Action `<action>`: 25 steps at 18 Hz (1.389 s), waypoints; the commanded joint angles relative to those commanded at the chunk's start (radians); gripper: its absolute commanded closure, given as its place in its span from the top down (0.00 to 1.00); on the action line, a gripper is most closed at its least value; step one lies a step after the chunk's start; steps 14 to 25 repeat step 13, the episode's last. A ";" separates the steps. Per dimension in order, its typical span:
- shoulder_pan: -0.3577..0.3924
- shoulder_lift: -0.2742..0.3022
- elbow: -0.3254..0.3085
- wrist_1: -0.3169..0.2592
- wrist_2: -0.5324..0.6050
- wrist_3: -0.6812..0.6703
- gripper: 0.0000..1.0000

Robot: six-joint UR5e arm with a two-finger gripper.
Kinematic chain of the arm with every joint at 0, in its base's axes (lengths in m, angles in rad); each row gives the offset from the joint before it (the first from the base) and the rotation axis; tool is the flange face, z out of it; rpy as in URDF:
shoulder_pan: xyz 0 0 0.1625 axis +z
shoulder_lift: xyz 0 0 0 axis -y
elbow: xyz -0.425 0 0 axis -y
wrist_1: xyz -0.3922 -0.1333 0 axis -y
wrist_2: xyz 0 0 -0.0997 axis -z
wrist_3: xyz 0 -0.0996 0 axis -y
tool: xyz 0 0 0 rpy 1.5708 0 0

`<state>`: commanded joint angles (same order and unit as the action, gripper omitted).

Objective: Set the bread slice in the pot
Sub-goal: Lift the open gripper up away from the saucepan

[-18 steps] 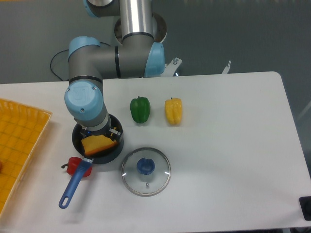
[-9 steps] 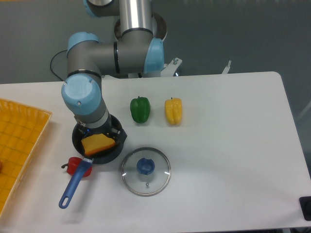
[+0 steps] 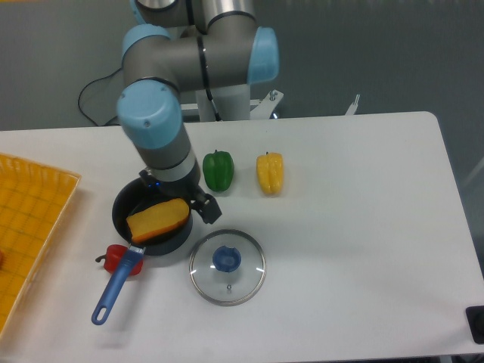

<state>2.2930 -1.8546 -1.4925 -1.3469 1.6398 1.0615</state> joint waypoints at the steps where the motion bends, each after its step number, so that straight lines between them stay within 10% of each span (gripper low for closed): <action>1: 0.025 0.000 0.002 -0.003 -0.005 0.017 1.00; 6: 0.088 0.011 0.003 -0.003 -0.023 0.208 1.00; 25: 0.098 0.003 0.002 0.021 -0.025 0.215 1.00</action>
